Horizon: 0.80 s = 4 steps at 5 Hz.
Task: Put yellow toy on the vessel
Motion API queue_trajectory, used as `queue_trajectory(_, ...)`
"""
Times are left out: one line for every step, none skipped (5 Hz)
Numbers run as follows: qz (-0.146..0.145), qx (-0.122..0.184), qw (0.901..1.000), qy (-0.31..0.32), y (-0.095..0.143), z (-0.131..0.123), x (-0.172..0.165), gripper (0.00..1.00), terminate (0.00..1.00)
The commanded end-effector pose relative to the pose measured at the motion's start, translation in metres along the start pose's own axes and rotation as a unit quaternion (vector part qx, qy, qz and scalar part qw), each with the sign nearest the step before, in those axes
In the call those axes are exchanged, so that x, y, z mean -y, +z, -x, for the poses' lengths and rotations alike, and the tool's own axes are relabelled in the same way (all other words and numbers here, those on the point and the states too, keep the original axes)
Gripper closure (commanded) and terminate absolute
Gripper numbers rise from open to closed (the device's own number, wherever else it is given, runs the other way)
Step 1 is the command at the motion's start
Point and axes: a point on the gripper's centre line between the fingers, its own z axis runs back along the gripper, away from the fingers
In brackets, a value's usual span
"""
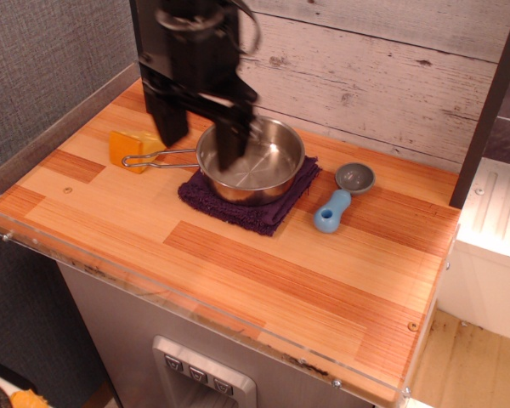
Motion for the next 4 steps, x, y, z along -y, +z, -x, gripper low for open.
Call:
queue_trajectory(-0.075,0.003,0.9967,0.031,0.012,-0.015,-0.070,0.00,0.00)
queue_trajectory(-0.092,-0.002,0.9936,0.066,0.005,-0.013,-0.096,0.00,0.00)
queue_trajectory(-0.092,-0.004,0.9902,0.105,-0.009,-0.013,-0.115,0.00,0.00)
queue_trajectory(-0.083,-0.017,0.9892,0.120,-0.028,-0.015,-0.121,0.00,0.00)
